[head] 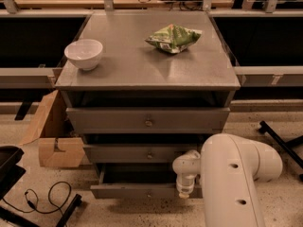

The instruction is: Open bottom drawer

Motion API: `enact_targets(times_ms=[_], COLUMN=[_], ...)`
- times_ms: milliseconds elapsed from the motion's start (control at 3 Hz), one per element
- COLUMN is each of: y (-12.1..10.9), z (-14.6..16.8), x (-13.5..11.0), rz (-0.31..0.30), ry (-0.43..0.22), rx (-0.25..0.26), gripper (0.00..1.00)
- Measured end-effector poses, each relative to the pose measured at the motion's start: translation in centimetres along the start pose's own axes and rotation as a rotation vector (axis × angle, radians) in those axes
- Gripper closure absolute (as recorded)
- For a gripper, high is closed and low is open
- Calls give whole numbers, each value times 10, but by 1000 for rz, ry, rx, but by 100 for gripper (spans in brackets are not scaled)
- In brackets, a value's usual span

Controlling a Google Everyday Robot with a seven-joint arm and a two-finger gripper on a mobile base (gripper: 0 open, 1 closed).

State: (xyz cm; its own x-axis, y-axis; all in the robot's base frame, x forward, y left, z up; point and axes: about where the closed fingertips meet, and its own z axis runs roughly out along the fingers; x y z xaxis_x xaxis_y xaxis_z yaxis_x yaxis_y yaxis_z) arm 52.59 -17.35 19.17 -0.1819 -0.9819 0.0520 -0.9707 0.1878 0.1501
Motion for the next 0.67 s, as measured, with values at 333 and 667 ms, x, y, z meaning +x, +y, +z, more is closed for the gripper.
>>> enact_targets(times_ms=[333, 667], y=[3, 3], z=[-5, -9], x=[0, -1], rz=[22, 37], ry=[-7, -13], rx=[-15, -25], gripper=[100, 100])
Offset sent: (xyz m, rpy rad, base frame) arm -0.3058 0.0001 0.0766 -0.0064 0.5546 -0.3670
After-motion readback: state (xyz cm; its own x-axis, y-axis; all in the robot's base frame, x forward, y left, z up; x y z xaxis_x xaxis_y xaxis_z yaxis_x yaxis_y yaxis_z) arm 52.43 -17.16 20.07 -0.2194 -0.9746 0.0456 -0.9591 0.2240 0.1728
